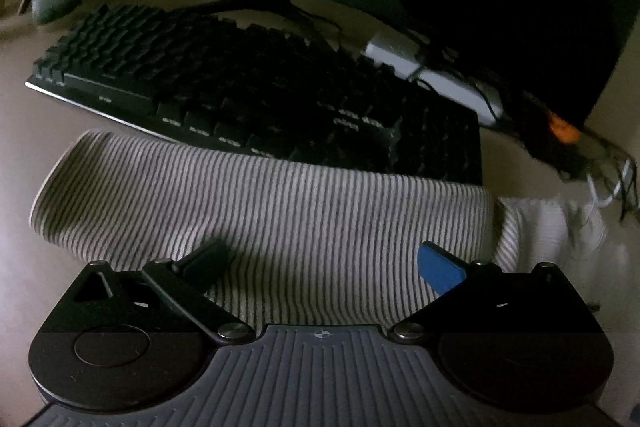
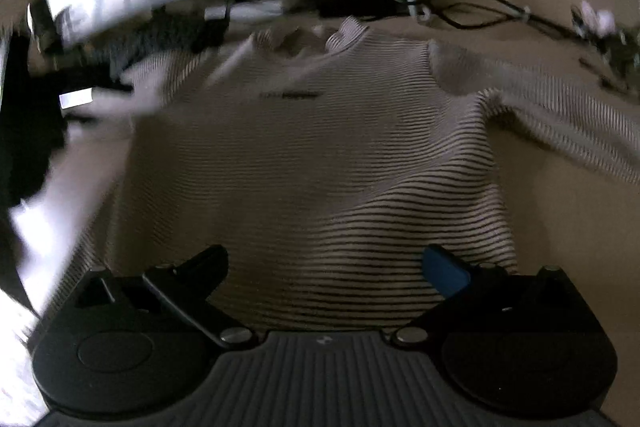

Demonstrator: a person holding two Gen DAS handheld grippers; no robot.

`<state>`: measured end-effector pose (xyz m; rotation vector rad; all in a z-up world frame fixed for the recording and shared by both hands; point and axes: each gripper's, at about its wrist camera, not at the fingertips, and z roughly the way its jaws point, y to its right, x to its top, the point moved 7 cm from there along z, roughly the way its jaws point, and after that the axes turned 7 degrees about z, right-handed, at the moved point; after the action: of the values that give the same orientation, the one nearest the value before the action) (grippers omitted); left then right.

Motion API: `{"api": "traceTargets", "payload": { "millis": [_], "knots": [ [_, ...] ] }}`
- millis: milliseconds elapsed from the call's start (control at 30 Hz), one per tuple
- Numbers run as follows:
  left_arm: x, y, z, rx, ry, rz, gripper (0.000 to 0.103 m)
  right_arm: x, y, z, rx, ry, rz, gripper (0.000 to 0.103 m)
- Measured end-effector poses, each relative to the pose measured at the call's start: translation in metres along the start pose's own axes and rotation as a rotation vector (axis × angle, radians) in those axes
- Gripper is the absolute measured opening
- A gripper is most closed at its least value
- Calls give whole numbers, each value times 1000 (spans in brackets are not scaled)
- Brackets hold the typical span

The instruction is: Fold clothes

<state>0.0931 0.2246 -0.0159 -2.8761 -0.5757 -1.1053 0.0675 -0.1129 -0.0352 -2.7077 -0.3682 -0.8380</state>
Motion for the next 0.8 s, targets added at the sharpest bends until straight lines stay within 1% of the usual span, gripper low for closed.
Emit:
{"api": "traceTargets", "payload": {
  "millis": [33, 100, 167, 233, 300, 367, 433, 467, 533, 600, 633, 733, 800],
  "knots": [
    [-3, 6, -5, -6, 1, 20, 103, 0, -3, 2, -16, -18, -39, 103],
    [-12, 28, -31, -57, 37, 105, 103, 0, 2, -3, 0, -42, -38, 103],
    [-26, 50, -61, -108, 75, 213, 103, -1, 14, -21, -5, -26, -19, 103],
    [-46, 72, -91, -166, 95, 312, 103, -9, 26, -46, -58, 26, -81, 103],
    [-72, 91, -113, -243, 67, 374, 103, -20, 35, -70, -127, 66, -156, 103],
    [-97, 108, -126, -346, 21, 392, 103, -37, 42, -81, -197, 66, -192, 103],
    [-121, 127, -136, -453, -30, 401, 103, -51, 45, -86, -247, 60, -189, 103],
    [-130, 136, -137, -487, -51, 407, 103, -57, 45, -84, -269, 59, -178, 103],
    [-146, 151, -134, -509, -80, 440, 103, -67, 43, -78, -322, 65, -179, 103],
    [-156, 154, -127, -505, -112, 449, 103, -76, 40, -70, -379, 70, -202, 103],
    [-161, 155, -124, -504, -128, 454, 103, -80, 38, -71, -397, 90, -209, 103],
    [-168, 149, -124, -502, -147, 482, 103, -89, 39, -76, -413, 80, -198, 103],
    [-171, 142, -128, -498, -170, 502, 103, -98, 41, -83, -400, 63, -172, 103]
  ]
}}
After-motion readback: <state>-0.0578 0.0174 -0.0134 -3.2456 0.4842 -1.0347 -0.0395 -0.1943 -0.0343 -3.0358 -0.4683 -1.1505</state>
